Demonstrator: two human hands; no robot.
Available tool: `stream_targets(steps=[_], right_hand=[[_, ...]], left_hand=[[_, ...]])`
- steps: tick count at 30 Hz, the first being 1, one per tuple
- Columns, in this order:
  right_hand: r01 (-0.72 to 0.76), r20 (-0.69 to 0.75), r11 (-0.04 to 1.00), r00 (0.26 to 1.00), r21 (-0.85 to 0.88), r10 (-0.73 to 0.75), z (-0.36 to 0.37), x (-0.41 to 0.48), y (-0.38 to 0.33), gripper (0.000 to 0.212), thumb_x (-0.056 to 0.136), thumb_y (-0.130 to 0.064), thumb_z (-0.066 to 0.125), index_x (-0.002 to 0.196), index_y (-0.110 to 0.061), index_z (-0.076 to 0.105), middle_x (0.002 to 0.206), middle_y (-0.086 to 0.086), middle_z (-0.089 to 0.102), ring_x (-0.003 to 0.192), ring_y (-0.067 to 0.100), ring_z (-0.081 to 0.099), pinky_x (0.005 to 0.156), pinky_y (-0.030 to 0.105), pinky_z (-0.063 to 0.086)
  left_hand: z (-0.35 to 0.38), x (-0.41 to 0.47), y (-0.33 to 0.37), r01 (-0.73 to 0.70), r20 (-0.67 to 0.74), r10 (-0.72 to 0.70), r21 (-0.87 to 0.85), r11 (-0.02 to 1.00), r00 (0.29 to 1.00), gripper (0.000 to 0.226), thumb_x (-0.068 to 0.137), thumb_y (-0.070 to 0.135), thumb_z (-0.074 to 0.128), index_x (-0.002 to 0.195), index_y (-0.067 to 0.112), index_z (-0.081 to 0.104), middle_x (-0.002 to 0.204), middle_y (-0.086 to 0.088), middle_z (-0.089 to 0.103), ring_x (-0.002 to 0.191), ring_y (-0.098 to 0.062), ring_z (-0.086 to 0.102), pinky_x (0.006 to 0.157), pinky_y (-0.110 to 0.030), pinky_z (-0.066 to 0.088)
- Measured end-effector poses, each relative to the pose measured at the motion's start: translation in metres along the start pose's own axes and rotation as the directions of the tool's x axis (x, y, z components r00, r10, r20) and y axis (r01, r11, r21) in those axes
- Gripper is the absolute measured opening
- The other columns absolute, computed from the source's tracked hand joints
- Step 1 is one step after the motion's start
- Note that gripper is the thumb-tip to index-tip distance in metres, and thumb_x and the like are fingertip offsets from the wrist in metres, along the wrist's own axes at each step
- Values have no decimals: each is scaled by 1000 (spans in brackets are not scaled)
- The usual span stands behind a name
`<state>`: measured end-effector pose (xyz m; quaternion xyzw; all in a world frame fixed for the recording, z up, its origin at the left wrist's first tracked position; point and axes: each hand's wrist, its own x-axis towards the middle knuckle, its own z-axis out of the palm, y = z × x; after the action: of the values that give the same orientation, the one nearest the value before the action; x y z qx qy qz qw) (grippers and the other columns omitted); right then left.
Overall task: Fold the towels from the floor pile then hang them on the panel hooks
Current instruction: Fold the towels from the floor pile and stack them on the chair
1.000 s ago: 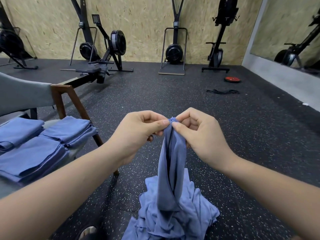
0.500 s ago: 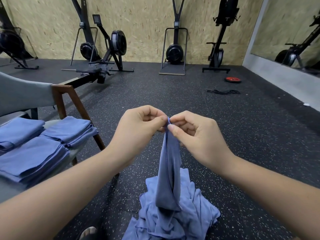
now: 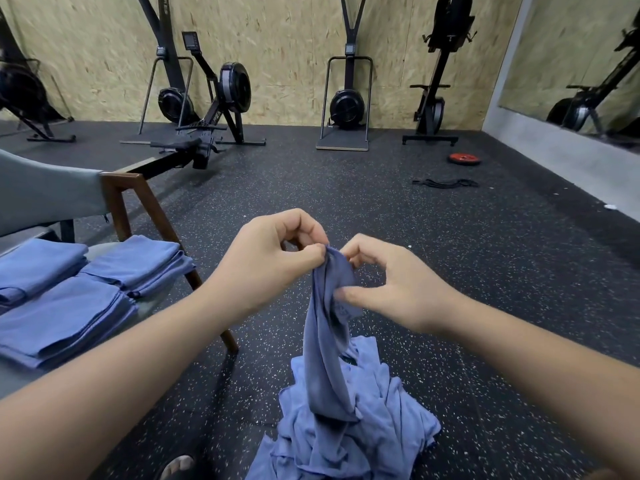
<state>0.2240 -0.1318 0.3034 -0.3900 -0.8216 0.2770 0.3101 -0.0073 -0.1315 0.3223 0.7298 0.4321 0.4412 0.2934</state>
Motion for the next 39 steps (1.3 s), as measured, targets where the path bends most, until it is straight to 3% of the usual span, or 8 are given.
stream_targets(steps=[9, 15, 21, 25, 30, 33, 36, 39], right_hand=[[-43, 164, 995, 985, -92, 58, -26, -7, 6, 30, 86, -29, 90, 78, -20, 63, 117, -9, 60, 115, 10, 59, 103, 24, 40], [3, 203, 955, 977, -297, 60, -38, -11, 7, 26, 92, -42, 81, 79, -27, 65, 117, -20, 57, 121, 6, 52, 104, 36, 34], [46, -135, 937, 986, -347, -98, -52, -10, 4, 25, 96, -33, 75, 74, -28, 64, 104, -17, 69, 106, 7, 64, 94, 20, 39], [76, -180, 865, 965, -496, -188, -57, -10, 8, 28, 95, -41, 75, 74, -27, 63, 84, -17, 71, 88, 6, 63, 89, 29, 38], [55, -262, 917, 950, -395, -170, -62, -12, 2, 25, 92, -34, 82, 88, -19, 62, 70, -8, 64, 63, 8, 55, 62, 13, 34], [40, -176, 907, 976, -420, -125, -61, -10, 2, 32, 97, -33, 77, 124, -27, 62, 82, -12, 69, 73, 2, 59, 74, 16, 39], [20, -98, 794, 990, -608, -100, -51, -9, 7, 44, 100, -58, 62, 139, -37, 56, 103, -19, 62, 100, 4, 54, 103, 41, 38], [9, -47, 883, 998, -469, -35, -34, -8, 3, 64, 93, -68, 66, 148, -38, 52, 134, -18, 57, 127, 3, 49, 112, 36, 33]], left_hand=[[-19, 3, -4, -8, -55, 14, 99, 995, 998, 8, 90, 15, 74, 87, 21, 71, 73, 13, 64, 62, -9, 48, 64, -28, 39], [-26, 5, -7, 27, -92, -14, 141, 990, 996, 13, 92, 9, 74, 86, 21, 72, 73, 12, 66, 59, -9, 48, 60, -24, 40], [-25, 4, -7, 23, -128, 6, 228, 973, 992, 16, 90, 10, 72, 83, 24, 71, 77, 9, 71, 55, -1, 51, 59, -15, 38], [-23, 4, -5, 17, -135, 20, 265, 964, 991, 18, 90, 9, 72, 84, 25, 70, 78, 10, 72, 55, 0, 52, 59, -12, 37], [-18, 4, 3, -31, -148, 76, 286, 958, 986, 18, 90, 7, 73, 85, 24, 71, 80, 7, 73, 56, 2, 54, 60, -9, 37], [-13, 2, 7, -76, -116, 116, 302, 950, 986, 17, 90, 5, 75, 86, 21, 71, 80, 7, 73, 56, 5, 54, 61, -7, 37], [-5, -1, 11, -141, -45, 165, 330, 933, 985, 16, 90, 4, 76, 89, 19, 71, 81, 7, 72, 61, 5, 57, 65, -6, 38], [3, -1, 11, -227, 58, 221, 338, 913, 974, 20, 90, 2, 75, 95, 20, 69, 82, 9, 70, 73, -2, 63, 70, -8, 40]])
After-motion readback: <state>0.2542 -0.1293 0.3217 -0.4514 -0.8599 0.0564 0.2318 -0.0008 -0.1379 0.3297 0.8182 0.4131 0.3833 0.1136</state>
